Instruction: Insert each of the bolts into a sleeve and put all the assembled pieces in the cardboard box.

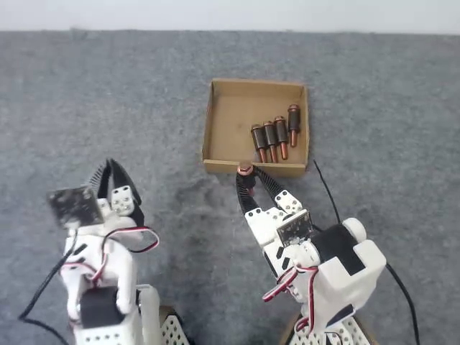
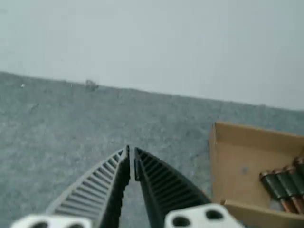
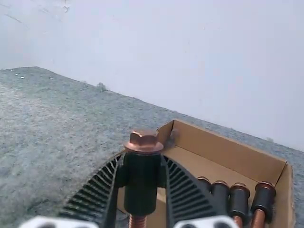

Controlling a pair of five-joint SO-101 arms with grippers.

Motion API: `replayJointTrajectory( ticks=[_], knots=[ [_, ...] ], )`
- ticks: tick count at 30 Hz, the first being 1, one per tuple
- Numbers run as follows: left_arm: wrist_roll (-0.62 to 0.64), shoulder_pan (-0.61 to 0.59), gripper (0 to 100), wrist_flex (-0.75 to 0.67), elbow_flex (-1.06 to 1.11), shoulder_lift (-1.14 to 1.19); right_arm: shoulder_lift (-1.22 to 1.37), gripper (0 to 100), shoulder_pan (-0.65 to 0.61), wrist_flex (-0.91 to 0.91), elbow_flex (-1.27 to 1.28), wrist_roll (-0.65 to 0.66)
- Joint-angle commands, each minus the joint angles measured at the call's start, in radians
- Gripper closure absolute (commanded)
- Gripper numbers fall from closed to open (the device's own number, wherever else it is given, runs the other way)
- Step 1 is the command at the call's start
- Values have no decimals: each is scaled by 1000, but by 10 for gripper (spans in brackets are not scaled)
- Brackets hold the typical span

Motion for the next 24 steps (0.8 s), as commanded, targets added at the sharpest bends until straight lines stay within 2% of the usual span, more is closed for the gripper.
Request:
replayJointTrajectory(
  ticks=[1,6,13,18,24],
  knots=[
    [-14,-3,985,5,131,-17,-21,991,19,-30,25,3],
    [-17,-2,985,-86,302,-9,-21,991,19,-30,25,3],
    [-26,43,983,107,298,-12,-22,991,21,-36,25,9],
    [-127,3,982,118,298,-8,-22,991,48,-36,2,9],
    [-137,0,983,110,298,-14,-12,991,159,-28,-170,6]
  ],
)
